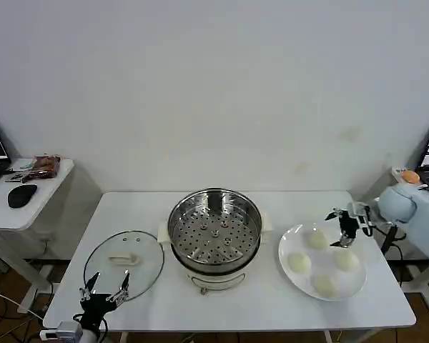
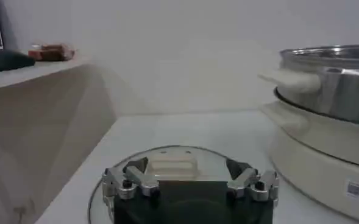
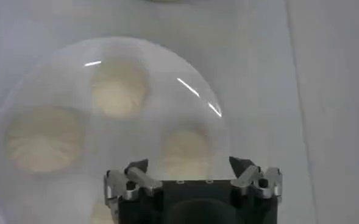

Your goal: Take steamed baozi put them in steamer then cover it.

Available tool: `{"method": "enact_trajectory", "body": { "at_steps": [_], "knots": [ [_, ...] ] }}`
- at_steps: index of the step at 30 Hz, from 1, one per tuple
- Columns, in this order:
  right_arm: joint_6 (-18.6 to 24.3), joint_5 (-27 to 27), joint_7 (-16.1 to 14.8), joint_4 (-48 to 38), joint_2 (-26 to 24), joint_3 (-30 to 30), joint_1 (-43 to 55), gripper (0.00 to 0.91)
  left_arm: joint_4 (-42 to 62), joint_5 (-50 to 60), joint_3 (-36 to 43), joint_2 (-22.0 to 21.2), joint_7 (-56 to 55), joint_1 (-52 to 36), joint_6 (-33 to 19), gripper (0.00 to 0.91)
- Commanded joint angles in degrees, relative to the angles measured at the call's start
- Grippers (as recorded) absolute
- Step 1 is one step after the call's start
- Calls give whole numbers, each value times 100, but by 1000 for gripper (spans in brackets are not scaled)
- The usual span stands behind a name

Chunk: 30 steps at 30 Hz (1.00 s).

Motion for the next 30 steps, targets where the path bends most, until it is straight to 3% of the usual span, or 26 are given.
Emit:
{"method": "enact_trajectory", "body": {
  "at_steps": [1,26,30],
  "knots": [
    [282,-359,-286,-849,685,-325,370,907,25,-11,1,-2,-4,-14,2,907],
    [436,-755,-513,-1761,1238,103,-125,907,19,-96,-13,-7,-11,-10,5,907],
    [430,-774,-524,-1843,1278,174,-148,867,3,-97,-33,-6,-14,14,3,907]
  ]
}}
